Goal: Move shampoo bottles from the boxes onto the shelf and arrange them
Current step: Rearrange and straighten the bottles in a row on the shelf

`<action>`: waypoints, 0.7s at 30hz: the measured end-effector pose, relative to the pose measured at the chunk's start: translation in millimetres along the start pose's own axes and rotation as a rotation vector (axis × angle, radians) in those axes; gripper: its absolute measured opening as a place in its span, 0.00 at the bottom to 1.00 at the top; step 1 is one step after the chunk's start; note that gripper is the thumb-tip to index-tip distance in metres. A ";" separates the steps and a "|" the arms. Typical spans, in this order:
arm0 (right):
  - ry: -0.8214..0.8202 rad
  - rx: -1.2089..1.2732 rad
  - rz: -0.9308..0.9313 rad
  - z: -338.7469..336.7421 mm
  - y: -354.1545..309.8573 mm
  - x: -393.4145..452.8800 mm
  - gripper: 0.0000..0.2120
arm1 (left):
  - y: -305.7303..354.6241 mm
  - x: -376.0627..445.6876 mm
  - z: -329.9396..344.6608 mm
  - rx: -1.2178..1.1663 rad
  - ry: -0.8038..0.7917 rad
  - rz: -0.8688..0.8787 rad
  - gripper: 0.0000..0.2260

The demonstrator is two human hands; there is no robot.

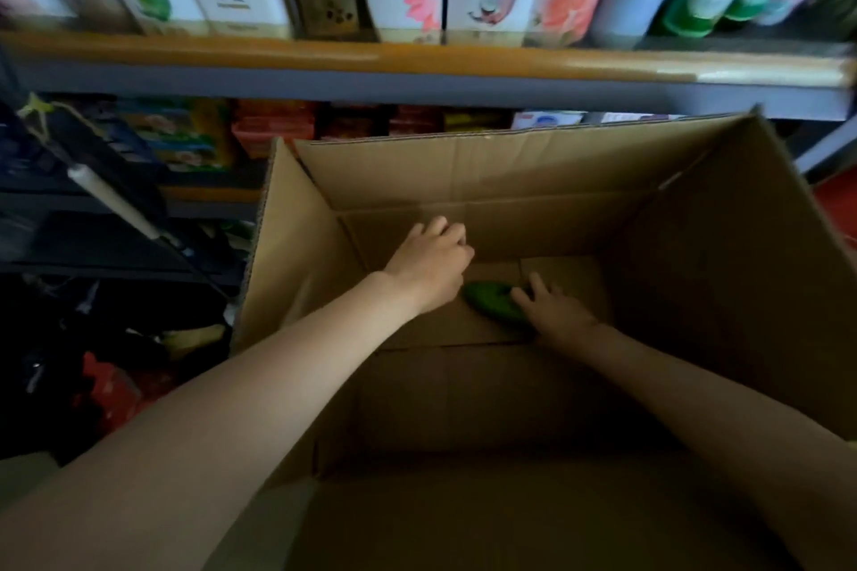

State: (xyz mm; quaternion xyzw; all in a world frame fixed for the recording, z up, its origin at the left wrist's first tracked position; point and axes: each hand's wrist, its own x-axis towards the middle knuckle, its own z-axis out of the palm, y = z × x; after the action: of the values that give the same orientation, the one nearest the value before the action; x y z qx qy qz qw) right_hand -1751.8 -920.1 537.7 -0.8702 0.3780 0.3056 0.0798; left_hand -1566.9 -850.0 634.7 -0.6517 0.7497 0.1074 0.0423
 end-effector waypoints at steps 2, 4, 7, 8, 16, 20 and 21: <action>0.078 -0.006 0.009 -15.4 5.4 -3.0 0.35 | 14.6 7.2 -5.9 0.065 0.051 0.036 0.15; 0.185 -0.010 -0.001 -34.1 12.4 -10.6 0.35 | 22.3 13.1 -16.6 0.110 0.174 0.036 0.17; 0.367 -0.053 -0.071 -65.3 24.2 -29.8 0.33 | 20.8 16.1 -40.6 0.176 0.411 0.064 0.16; 0.413 -0.065 -0.105 -74.4 28.0 -37.0 0.32 | 19.3 17.3 -47.4 0.204 0.490 0.095 0.16; 0.880 -0.086 -0.338 -153.7 53.4 -87.4 0.31 | 4.5 21.0 -100.0 0.089 0.849 -0.075 0.15; 1.082 -0.040 -0.287 -189.5 54.0 -106.4 0.31 | -7.1 17.1 -119.4 -0.049 0.888 -0.265 0.14; 1.100 -0.029 -0.266 -196.3 53.6 -107.2 0.31 | -9.1 16.5 -121.8 -0.100 0.886 -0.306 0.12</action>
State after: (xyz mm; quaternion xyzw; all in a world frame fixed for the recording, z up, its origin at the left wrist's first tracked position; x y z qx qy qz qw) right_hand -1753.7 -965.0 763.3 -0.9426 0.2467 -0.2002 -0.1032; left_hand -1551.1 -893.4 748.9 -0.7390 0.5846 -0.1527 -0.2980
